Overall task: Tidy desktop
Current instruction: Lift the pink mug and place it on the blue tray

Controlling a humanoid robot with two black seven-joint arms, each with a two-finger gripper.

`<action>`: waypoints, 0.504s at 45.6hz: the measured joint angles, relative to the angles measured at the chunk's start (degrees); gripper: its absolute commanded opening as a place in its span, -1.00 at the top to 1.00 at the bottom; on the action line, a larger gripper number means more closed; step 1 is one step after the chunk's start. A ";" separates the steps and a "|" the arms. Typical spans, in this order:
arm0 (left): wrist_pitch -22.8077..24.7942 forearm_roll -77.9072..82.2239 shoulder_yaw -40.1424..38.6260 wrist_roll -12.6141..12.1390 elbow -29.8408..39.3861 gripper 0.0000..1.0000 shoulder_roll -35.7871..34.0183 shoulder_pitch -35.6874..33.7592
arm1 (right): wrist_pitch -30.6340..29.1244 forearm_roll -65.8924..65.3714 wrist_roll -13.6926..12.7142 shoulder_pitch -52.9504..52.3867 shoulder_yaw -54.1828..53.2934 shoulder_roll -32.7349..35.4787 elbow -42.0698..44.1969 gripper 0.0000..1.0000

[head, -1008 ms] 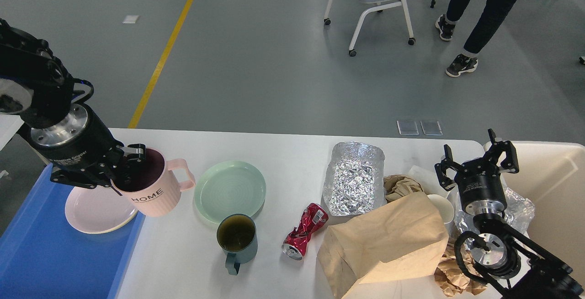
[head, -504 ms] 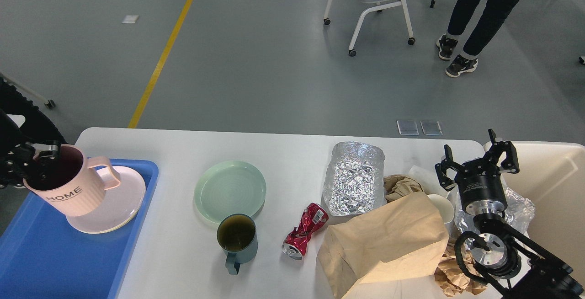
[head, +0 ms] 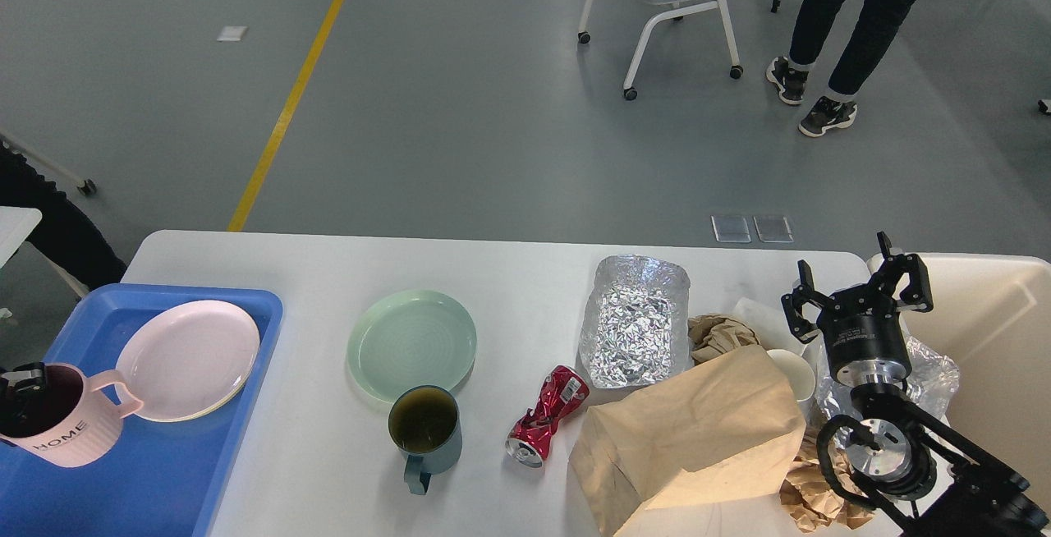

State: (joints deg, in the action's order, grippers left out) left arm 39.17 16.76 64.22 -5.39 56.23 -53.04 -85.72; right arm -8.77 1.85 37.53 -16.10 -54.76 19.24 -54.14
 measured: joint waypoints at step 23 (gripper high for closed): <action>0.05 2.07 -14.11 1.42 -13.93 0.95 -1.03 19.07 | 0.06 0.00 0.00 0.00 0.00 -0.02 0.00 -1.00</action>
State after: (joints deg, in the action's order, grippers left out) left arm 39.22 18.83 50.12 -3.97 42.30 -54.07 -66.66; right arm -8.71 1.85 37.53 -16.10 -54.76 19.22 -54.14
